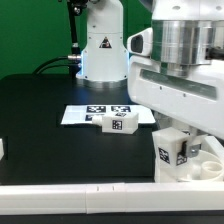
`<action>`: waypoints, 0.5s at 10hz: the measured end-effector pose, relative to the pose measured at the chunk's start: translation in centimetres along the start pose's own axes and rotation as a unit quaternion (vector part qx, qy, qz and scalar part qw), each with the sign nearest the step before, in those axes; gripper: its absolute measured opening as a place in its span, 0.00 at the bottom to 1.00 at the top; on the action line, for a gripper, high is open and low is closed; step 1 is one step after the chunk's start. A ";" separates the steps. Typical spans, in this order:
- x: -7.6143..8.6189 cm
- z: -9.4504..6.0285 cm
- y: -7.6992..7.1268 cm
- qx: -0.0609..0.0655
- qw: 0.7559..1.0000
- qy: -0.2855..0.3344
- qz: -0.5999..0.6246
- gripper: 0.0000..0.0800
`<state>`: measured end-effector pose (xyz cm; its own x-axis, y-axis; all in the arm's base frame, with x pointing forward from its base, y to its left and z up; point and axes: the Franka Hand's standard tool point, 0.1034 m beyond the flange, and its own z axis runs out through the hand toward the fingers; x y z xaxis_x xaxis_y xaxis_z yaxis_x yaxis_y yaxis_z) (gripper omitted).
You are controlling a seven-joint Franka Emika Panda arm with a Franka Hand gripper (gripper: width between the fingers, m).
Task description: Assemble stool
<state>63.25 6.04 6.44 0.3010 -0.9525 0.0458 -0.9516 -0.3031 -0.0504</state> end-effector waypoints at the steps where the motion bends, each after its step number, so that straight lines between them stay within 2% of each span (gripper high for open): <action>1: 0.1 0.0 0.5 -0.004 0.997 0.007 0.080 0.42; 5: 0.2 0.1 1.3 -0.009 0.986 0.015 0.167 0.42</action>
Offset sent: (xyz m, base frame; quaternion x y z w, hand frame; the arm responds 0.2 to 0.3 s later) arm -0.0068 -0.0047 -0.0040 0.0126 0.0122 0.1637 0.9864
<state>62.09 5.46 6.30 -0.0303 -0.9978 0.0594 -0.9984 0.0273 -0.0502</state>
